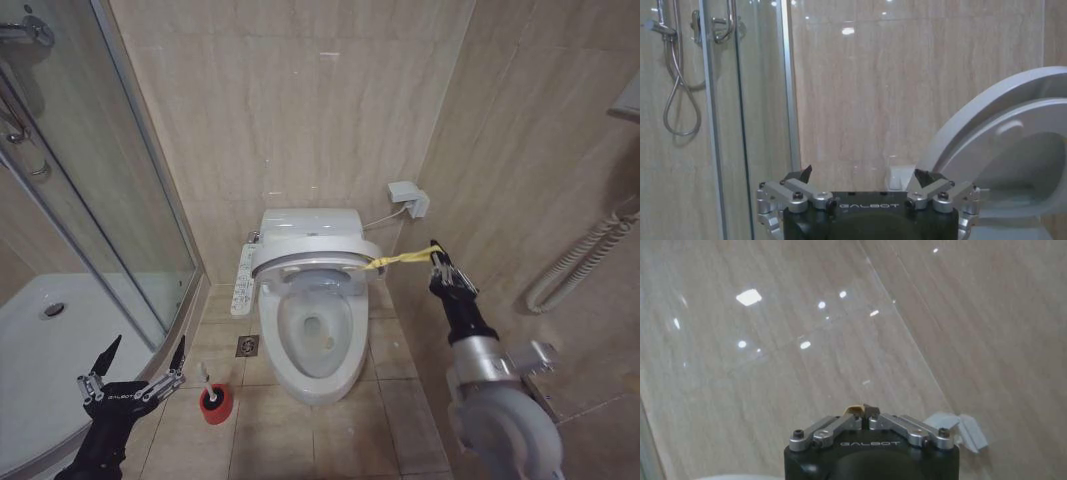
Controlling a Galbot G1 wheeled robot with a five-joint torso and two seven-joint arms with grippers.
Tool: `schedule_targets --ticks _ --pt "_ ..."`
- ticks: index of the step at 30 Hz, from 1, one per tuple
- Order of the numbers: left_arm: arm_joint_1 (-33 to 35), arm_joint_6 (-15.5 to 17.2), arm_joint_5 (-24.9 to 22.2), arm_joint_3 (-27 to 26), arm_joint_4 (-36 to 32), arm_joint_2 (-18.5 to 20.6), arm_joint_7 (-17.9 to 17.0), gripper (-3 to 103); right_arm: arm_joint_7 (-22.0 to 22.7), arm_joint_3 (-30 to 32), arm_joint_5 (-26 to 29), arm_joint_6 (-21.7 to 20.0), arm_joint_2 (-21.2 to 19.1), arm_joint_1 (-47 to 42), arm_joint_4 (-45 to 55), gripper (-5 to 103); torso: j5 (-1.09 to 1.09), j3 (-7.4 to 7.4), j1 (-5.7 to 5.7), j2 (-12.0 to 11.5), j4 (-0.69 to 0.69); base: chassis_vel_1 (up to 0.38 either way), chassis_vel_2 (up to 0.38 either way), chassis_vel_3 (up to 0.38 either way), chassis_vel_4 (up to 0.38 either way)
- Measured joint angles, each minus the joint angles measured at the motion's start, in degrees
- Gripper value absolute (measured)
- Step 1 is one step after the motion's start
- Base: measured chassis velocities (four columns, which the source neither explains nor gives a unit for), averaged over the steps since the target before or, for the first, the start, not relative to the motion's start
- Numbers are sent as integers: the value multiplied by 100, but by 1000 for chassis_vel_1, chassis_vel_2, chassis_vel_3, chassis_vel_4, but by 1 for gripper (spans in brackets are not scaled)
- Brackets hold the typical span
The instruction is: Open the toilet lid, clean the toilet bowl with a toilet brush, close the toilet lid, and flush.
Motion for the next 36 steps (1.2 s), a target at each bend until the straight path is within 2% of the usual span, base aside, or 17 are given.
schedule_targets --ticks 7,13,26,36 --pt "0 0 0 0 0 0 0 100 -54 -231 -129 403 -19 884 -1036 2 -1 0 -1 1 0 0 0 0 0" --pt "0 0 0 0 0 0 0 100 -55 -419 -140 517 -146 1859 -1848 2 0 0 -1 0 2 0 0 0 0" --pt "0 0 0 0 0 0 1 100 -118 -811 -456 930 -174 3260 -3176 2 0 0 -1 0 2 0 0 0 0" --pt "0 0 0 0 0 0 0 100 -292 -1131 -810 1178 -499 4558 -4434 2 1 0 0 0 1 0 0 0 0"
